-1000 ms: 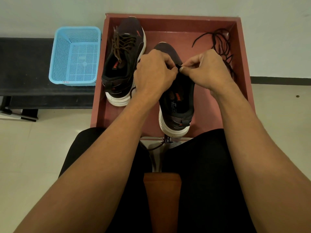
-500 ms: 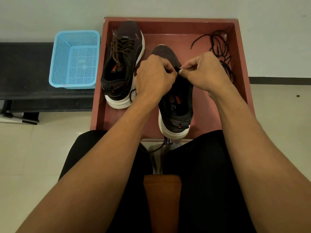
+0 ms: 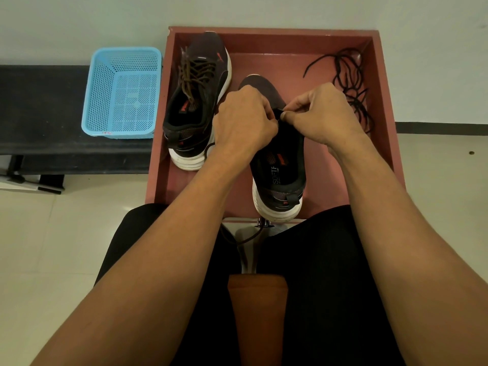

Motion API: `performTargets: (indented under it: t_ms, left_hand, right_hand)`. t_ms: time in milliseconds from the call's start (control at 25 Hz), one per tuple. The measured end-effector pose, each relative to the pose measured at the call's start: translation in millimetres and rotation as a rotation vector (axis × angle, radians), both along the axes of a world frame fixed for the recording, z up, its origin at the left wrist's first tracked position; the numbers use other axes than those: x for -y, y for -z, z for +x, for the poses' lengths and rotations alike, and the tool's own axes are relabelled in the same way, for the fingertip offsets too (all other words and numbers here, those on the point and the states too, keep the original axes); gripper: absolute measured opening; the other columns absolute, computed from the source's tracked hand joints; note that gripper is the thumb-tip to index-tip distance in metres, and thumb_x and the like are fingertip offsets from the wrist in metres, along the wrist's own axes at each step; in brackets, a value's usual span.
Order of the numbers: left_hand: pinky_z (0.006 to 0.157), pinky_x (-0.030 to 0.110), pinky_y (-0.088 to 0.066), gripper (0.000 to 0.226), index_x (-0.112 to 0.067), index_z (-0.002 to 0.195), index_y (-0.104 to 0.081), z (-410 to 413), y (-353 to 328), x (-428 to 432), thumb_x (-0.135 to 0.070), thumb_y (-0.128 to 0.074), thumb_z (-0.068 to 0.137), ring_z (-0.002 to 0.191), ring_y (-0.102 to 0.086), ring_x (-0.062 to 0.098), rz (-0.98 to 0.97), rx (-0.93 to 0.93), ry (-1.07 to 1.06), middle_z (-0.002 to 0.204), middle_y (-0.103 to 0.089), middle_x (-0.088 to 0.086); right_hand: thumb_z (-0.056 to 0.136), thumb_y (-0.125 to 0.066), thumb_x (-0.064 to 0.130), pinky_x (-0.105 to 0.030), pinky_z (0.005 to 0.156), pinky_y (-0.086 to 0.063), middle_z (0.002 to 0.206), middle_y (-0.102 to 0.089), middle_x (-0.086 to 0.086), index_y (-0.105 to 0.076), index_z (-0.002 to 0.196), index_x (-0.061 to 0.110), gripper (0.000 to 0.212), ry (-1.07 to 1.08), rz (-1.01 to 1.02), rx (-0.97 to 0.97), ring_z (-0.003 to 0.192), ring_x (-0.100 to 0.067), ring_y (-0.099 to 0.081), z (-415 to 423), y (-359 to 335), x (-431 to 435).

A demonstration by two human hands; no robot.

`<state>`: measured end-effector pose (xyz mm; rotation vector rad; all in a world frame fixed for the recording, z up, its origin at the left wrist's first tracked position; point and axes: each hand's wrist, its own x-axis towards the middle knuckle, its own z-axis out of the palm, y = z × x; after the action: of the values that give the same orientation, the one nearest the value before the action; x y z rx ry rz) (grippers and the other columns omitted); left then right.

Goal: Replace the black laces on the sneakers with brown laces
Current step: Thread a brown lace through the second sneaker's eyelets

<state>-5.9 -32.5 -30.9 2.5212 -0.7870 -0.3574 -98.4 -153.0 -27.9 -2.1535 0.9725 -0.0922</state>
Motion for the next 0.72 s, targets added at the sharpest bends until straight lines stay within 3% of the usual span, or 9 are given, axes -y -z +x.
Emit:
performTargets:
  t_ms: [320,480,720]
  left_hand:
    - [0.070,0.034,-0.053,0.009,-0.033,0.095,-0.080,-5.0,4.2,-0.1,-0.037,-0.075,0.089,0.093,-0.071,0.023,-0.079,-0.006,-0.039,0.091,-0.074,-0.003]
    - [0.063,0.029,-0.050,0.003,-0.035,0.087,-0.079,-6.7,3.4,0.2,-0.037,-0.077,0.088,0.081,-0.071,0.014,-0.152,-0.060,-0.113,0.076,-0.071,-0.008]
    - [0.065,0.029,-0.047,0.004,-0.033,0.091,-0.080,-8.3,1.0,2.0,-0.036,-0.078,0.088,0.087,-0.071,0.016,-0.108,-0.029,-0.104,0.084,-0.072,-0.008]
  right_hand:
    - [0.091,-0.078,0.026,-0.014,0.064,-0.048,0.082,-0.073,0.011,-0.083,0.095,0.025,0.006,-0.024,-0.003,-0.016,0.081,-0.001,-0.069,1.3,0.3,3.0]
    - [0.090,-0.078,0.027,-0.025,0.073,-0.059,0.082,-0.075,0.007,-0.081,0.086,0.028,0.005,-0.009,0.019,0.002,0.083,-0.008,-0.073,0.7,0.7,2.4]
    - [0.091,-0.078,0.024,-0.014,0.062,-0.049,0.084,-0.075,0.008,-0.082,0.092,0.025,0.005,-0.017,0.021,0.008,0.080,-0.004,-0.071,-1.0,2.2,3.8]
